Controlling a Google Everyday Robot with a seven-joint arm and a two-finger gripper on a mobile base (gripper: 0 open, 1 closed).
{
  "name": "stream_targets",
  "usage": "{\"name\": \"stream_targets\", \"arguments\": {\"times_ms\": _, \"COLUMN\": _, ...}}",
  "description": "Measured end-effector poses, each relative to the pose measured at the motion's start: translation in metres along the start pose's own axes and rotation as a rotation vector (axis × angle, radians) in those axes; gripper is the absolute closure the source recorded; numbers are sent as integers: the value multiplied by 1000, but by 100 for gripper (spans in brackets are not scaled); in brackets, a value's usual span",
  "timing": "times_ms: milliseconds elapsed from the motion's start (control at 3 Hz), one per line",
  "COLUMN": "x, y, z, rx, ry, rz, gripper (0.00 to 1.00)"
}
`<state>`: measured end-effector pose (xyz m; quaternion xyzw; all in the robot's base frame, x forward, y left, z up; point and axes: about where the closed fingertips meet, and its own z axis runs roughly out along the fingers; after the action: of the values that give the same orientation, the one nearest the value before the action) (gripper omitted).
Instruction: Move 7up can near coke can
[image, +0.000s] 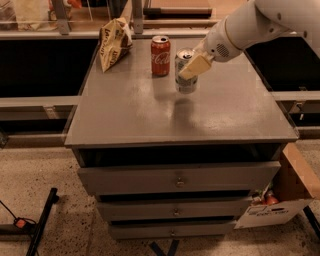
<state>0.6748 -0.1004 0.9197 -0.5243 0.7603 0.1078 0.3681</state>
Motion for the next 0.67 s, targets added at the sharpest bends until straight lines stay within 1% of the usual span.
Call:
{"name": "stream_targets", "arguments": {"times_ms": 333, "x": -7, "y": -24, "z": 16, "rx": 62, "ry": 39, "rz": 29, "gripper": 100}}
{"name": "stream_targets", "arguments": {"times_ms": 667, "x": -6, "y": -42, "z": 22, "rx": 84, "ry": 46, "rz": 116, "gripper": 82}}
